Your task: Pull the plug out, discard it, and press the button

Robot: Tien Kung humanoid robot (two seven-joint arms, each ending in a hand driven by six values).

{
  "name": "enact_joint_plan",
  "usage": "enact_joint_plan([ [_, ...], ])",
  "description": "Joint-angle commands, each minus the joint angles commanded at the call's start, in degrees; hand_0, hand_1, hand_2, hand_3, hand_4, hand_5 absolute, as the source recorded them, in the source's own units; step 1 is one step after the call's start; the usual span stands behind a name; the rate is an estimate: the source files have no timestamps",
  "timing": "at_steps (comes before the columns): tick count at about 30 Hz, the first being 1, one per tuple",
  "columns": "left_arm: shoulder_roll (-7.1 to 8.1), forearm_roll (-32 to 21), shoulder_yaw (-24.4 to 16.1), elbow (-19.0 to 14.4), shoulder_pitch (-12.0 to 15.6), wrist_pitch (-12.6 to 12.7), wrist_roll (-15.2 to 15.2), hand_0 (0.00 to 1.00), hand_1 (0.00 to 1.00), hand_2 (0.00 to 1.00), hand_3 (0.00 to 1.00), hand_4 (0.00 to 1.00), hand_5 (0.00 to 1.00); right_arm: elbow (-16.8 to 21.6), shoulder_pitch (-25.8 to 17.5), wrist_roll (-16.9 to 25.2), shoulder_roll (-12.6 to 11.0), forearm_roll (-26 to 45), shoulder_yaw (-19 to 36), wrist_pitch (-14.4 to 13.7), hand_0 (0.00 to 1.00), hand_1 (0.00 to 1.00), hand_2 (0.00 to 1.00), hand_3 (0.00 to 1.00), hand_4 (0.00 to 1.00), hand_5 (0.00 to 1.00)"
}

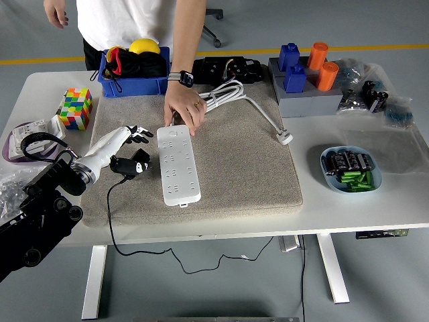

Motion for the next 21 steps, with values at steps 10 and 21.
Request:
enact_joint_plan([
  [10,-0.28,-2.14,1.05,-0.75,-1.14,0.99,-0.96,0.713,0.673,0.641,0.722,0.786,0.002,-0.08,-0.05,-0.02,-0.14,0.21,-0.53,0.01,0.75,0.676,0.673,0.631,0.66,0.52],
  [21,0.33,-6.4,8.89,4.16,-9.48,1.27,-1.59,0.215,0.058,0.119,0.655,0.187,0.002,-0.07,0.2,-0.06,-0.36,0.59,-1.08,-0.05,0.75,0.676,0.673,0.63,0.66,0.52],
])
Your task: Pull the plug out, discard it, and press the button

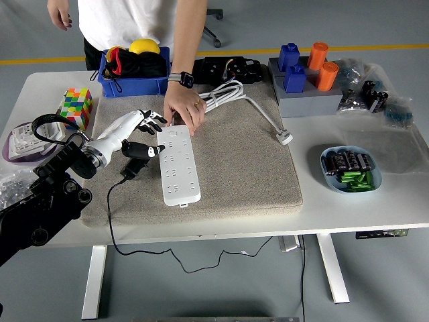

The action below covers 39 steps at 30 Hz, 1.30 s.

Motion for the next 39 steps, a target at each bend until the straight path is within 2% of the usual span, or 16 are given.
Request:
enact_joint_plan([
  [5,-0.32,-0.68,2.94,2.2,-2.35,-0.74,0.95,0.215,0.058,0.119,0.655,0.187,0.002,-0.04,-0.05,-0.01,-0.04,0.14,-0.22,-0.02,0.75,0.676,0.673,0.63,0.66,0.52],
  [6,-0.44,-0.76,3.41,2.62,-2.79,-0.88,1.14,0.191,0.002,0.045,0.654,0.325,0.002,-0.05,-0.06,-0.01,-0.04,0.18,-0.28,-0.02,0.75,0.676,0.673,0.63,0.66,0.519],
  [11,-0.93,-1.77,5.94,4.68,-4.96,-1.51,1.66,0.191,0.002,0.045,0.654,0.325,0.002,-0.06,-0.12,-0.02,-0.08,0.26,-0.5,-0.03,0.75,0.676,0.673,0.63,0.66,0.519],
  [12,-1.13,-1.97,6.67,5.33,-5.61,-1.6,1.71,0.183,0.002,0.013,0.644,0.344,0.002,-0.06,-0.14,-0.01,-0.1,0.3,-0.53,-0.05,0.75,0.676,0.673,0.63,0.66,0.52],
  [17,-2.06,-2.61,10.59,7.99,-9.25,-1.74,2.2,0.183,0.002,0.013,0.644,0.344,0.002,-0.04,-0.05,0.01,-0.14,0.44,-0.62,-0.07,0.75,0.676,0.673,0.63,0.66,0.52],
  [18,-2.28,-2.71,11.58,8.58,-10.09,-1.73,2.36,0.175,0.002,0.006,0.648,0.315,0.002,-0.03,-0.01,0.0,-0.15,0.48,-0.65,-0.05,0.75,0.676,0.673,0.63,0.66,0.52],
  [25,-4.33,-4.01,18.09,13.66,-15.0,-1.34,3.03,0.169,0.002,0.005,0.651,0.31,0.002,-0.06,0.15,-0.02,-0.3,0.72,-0.74,-0.08,0.75,0.676,0.673,0.63,0.66,0.52],
  [31,-5.89,-4.77,20.58,17.7,-16.96,-1.16,3.38,0.168,0.002,0.005,0.653,0.307,0.002,-0.2,0.14,-0.07,-0.3,0.92,-1.06,-0.03,0.75,0.676,0.672,0.63,0.66,0.52],
  [39,-7.27,-5.87,23.56,20.93,-18.81,-1.49,3.88,0.166,0.002,0.005,0.653,0.306,0.002,-0.05,0.34,0.0,-0.37,1.11,-1.34,-0.14,0.749,0.676,0.673,0.63,0.66,0.52],
])
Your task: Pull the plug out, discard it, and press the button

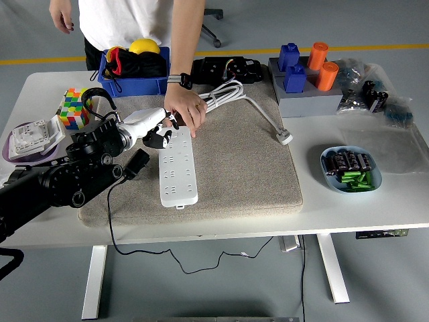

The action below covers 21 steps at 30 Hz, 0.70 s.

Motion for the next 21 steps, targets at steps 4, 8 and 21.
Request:
enact_joint_plan([
  [4,-0.22,-0.52,1.37,0.47,-0.37,-0.25,0.06,0.166,0.002,0.004,0.648,0.302,0.002,-0.04,0.08,0.0,-0.04,0.09,-0.05,-0.01,0.75,0.676,0.672,0.63,0.66,0.52],
  [8,-0.54,-0.78,2.43,1.23,-0.8,-0.23,0.2,0.166,0.002,0.004,0.648,0.302,0.002,-0.13,0.05,-0.05,-0.01,0.13,-0.07,0.05,0.75,0.676,0.672,0.63,0.66,0.52],
  [21,-1.25,-1.82,5.86,2.75,-1.94,-0.66,0.76,0.161,0.002,0.004,0.647,0.282,0.002,-0.04,0.11,-0.02,-0.02,0.26,-0.18,0.0,0.746,0.676,0.672,0.63,0.66,0.52],
])
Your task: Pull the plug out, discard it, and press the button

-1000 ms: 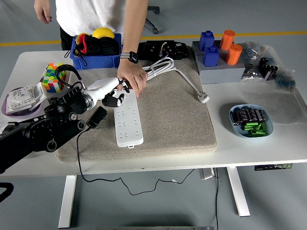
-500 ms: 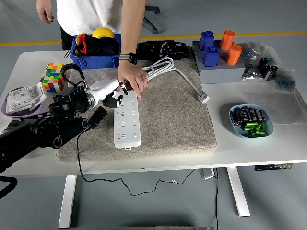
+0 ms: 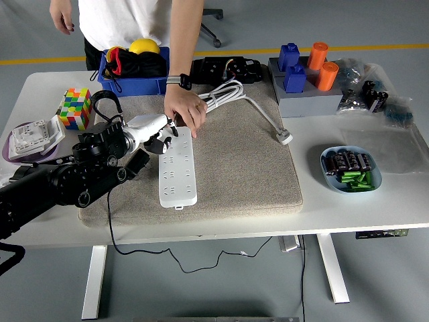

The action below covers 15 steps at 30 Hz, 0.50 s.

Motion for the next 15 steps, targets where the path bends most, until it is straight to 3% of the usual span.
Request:
enact_joint_plan([
  [15,-0.06,-0.8,2.37,0.97,-0.64,0.22,-0.07,0.159,0.002,0.004,0.64,0.294,0.002,-0.01,0.02,-0.01,0.03,0.12,-0.06,0.01,0.746,0.676,0.672,0.63,0.66,0.52],
])
